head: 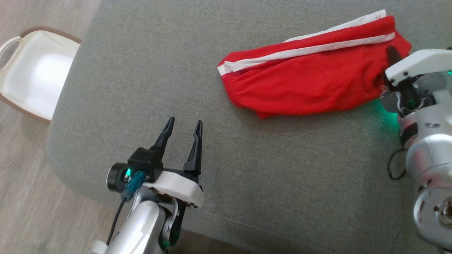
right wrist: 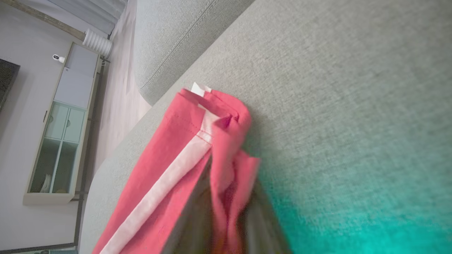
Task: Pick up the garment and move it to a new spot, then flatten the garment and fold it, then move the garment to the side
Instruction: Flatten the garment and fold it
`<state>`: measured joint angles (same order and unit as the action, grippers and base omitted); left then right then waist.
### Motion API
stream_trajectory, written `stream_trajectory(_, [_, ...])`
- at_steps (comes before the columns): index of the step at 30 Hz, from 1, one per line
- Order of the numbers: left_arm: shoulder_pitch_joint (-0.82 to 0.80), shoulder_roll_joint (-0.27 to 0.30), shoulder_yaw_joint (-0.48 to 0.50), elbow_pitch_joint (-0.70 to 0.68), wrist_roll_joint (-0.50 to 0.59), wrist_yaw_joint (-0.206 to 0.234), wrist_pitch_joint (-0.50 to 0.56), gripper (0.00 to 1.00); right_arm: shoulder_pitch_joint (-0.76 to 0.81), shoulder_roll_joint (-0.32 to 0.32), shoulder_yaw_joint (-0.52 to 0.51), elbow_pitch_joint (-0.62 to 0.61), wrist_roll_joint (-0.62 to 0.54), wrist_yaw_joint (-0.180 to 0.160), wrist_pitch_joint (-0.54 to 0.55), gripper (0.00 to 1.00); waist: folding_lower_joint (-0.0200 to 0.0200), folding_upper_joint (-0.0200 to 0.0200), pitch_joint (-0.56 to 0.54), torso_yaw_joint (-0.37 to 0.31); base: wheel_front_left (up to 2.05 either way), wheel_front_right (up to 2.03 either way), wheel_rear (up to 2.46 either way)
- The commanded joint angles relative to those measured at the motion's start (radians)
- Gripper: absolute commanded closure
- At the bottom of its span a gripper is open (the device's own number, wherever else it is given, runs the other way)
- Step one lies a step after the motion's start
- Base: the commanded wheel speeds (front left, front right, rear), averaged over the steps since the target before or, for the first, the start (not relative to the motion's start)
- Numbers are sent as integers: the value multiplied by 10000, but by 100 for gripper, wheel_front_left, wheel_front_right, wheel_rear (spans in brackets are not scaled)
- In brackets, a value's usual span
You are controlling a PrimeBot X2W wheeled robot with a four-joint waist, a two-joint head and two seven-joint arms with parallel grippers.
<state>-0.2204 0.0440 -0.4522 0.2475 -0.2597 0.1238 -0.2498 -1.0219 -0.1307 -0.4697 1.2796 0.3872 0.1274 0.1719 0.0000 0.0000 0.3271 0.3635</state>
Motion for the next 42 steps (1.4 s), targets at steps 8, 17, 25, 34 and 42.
stream_trajectory(8, [-273, 62, 508, -138, 137, 0, -120, 0, 347, 676, -180, -366, 658, 33, -857, 100, 0, 0, -514, -489, 0, 0, 0])
stream_trajectory(17, [158, 62, 923, 23, 457, -166, -120, 0, 2240, 798, 407, -2027, 2234, 33, -1398, 100, 0, 0, -1432, -1341, 0, 0, 0])
stream_trajectory(25, [663, 62, 1278, 93, 699, -326, -120, 0, 4207, 802, 1932, -2904, 4199, 33, -1701, 100, 0, 0, -2140, -1880, 0, 0, 0])
stream_trajectory(34, [950, 62, 1272, 83, 844, -507, -120, 0, 4512, 803, 3345, -3686, 5538, 33, -2512, 100, 0, 0, -2369, -1763, 0, 0, 0])
stream_trajectory(42, [1108, 62, 1377, 123, 902, -535, -120, 0, 4452, 804, 5080, -4823, 6708, 33, -2889, 100, 0, 0, -2544, -1368, 0, 0, 0])
